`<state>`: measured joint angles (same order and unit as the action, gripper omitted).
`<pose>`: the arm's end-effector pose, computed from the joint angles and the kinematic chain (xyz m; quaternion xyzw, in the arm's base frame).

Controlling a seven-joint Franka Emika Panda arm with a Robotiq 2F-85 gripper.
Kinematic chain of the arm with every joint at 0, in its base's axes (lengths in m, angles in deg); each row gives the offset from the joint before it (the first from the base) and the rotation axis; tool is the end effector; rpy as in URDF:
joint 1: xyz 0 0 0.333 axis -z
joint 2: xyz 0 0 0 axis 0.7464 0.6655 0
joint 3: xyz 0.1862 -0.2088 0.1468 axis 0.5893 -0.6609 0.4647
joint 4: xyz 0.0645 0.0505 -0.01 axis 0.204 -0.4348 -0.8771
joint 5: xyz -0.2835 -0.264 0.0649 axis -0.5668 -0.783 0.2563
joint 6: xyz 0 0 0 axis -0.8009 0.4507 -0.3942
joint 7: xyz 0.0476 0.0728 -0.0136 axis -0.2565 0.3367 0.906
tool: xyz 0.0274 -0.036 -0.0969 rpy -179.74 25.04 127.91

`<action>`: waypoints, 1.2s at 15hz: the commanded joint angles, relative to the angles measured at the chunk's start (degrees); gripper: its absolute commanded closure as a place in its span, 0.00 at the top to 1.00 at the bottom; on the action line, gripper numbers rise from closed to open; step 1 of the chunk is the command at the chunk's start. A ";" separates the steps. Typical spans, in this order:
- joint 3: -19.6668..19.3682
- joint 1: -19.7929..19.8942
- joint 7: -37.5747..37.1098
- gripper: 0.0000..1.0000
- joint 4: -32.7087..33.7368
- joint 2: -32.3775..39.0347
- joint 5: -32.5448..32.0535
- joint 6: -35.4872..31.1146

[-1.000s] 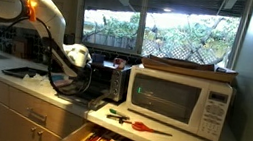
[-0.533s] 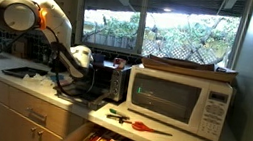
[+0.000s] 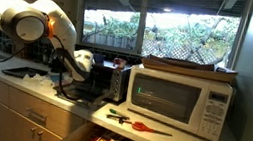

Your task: Slightly pull the rack out of the oven

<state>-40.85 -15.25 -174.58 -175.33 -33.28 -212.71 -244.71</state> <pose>0.6429 0.0872 0.3518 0.8574 0.0209 0.5123 0.0447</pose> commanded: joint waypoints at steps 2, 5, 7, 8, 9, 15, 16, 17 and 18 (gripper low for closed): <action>-1.70 -0.34 9.03 1.00 -2.94 -1.99 12.71 -1.16; 0.32 2.44 20.71 1.00 -8.91 -4.99 26.59 1.05; 2.00 3.79 28.80 1.00 -11.61 -6.84 35.31 2.86; 3.04 4.57 32.56 1.00 -12.82 -8.00 39.72 3.97; 4.23 5.45 36.23 1.00 -13.87 -9.09 44.21 5.12; 11.54 10.52 57.48 1.00 -17.25 -14.54 69.22 14.62; 12.64 11.20 60.45 1.00 -17.29 -15.10 72.50 16.62; 13.62 11.74 63.05 1.00 -17.22 -15.63 75.45 18.78; 14.43 12.27 65.25 1.00 -17.14 -16.32 77.92 20.56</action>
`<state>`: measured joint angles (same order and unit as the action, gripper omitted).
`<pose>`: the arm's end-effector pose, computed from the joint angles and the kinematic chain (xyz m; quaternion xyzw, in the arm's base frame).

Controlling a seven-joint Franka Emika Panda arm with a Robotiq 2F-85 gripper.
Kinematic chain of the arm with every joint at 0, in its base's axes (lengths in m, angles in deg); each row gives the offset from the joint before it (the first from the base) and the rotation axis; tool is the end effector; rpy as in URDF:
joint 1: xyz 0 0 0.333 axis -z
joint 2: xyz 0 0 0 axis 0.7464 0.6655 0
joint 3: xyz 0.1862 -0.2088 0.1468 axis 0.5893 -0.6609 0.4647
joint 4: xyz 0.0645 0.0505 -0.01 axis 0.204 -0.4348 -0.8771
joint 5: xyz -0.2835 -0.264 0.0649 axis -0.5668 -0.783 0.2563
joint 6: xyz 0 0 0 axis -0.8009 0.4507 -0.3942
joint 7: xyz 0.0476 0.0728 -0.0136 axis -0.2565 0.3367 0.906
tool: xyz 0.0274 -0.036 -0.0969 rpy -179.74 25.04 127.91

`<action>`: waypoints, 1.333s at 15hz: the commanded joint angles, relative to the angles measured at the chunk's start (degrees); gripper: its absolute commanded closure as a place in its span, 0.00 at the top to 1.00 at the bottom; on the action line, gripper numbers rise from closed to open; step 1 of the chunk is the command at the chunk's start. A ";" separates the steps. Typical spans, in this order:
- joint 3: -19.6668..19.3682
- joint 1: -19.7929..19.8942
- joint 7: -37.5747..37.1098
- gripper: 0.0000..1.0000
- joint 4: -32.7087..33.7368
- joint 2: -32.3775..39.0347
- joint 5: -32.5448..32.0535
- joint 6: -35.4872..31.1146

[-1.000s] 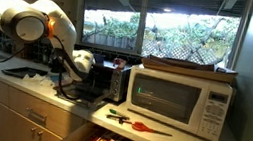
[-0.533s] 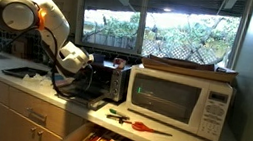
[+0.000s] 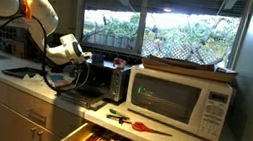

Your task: Slightly pull the rack out of the oven

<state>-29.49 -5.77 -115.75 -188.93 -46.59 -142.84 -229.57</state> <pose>0.6018 0.0932 0.3958 0.9582 -0.0011 0.2670 0.1026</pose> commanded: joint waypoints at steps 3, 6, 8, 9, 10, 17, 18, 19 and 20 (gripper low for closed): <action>-7.79 -7.14 14.05 1.00 -3.66 -8.23 18.93 6.67; -18.81 -17.29 20.36 1.00 -4.06 -10.64 26.51 8.05; -27.36 -24.93 20.04 1.00 -4.75 -11.94 26.89 5.43; -31.65 -29.03 19.44 1.00 -5.24 -12.63 26.70 4.30; -34.97 -32.00 17.85 1.00 -5.81 -13.31 25.21 1.96; -40.11 -36.65 11.82 1.00 -7.27 -14.85 20.93 -7.77; -39.82 -36.59 13.40 1.00 -7.79 -15.49 22.61 -7.15; -43.51 -40.54 17.50 1.00 -8.89 -16.61 26.62 -6.51; -43.54 -40.80 21.48 1.00 -10.23 -17.73 30.43 -6.52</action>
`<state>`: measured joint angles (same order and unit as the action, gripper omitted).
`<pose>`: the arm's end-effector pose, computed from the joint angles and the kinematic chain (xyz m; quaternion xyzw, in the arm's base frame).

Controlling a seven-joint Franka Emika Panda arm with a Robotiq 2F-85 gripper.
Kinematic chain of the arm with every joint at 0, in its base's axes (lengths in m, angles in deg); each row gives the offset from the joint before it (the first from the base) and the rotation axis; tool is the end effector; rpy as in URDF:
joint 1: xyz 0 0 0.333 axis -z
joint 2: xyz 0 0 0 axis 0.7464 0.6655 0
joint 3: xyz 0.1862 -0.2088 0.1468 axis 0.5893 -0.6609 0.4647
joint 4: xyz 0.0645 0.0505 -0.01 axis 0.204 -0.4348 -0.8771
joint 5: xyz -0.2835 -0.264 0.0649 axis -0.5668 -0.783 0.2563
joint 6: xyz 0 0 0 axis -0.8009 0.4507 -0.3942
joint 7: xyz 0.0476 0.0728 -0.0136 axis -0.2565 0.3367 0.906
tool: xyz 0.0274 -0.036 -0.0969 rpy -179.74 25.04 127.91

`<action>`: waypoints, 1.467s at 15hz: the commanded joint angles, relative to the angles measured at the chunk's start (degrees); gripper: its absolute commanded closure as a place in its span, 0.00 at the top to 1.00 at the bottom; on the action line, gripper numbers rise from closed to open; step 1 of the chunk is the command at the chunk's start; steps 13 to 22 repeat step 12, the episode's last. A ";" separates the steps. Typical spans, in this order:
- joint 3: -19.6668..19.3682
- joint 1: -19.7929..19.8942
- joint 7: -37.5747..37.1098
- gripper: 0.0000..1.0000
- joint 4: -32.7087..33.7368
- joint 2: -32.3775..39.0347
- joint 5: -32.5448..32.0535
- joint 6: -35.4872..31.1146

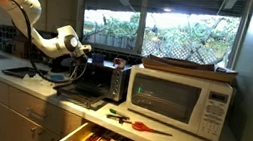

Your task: Slightly pull the rack out of the oven

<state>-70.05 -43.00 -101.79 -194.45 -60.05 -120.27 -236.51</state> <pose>0.5789 0.0836 0.4426 0.9551 -0.0136 0.2845 0.0819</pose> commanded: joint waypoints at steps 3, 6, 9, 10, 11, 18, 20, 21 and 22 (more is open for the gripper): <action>-4.40 -5.12 19.68 1.00 -10.39 -11.54 17.22 2.78; -6.46 -7.76 33.02 1.00 -16.74 -20.41 25.53 3.35; -10.84 -11.60 43.50 1.00 -20.45 -28.39 33.02 2.92; -12.65 -13.22 46.51 1.00 -21.10 -30.52 35.30 1.28; -9.55 -10.22 40.72 1.00 -16.92 -24.43 30.85 2.26; -10.28 -10.70 41.72 1.00 -17.37 -26.09 31.35 2.38; -10.28 -10.70 41.72 1.00 -17.37 -26.09 31.35 2.38; -10.28 -10.70 41.72 1.00 -17.37 -26.09 31.35 2.38; -10.28 -10.70 41.72 1.00 -17.37 -26.09 31.35 2.38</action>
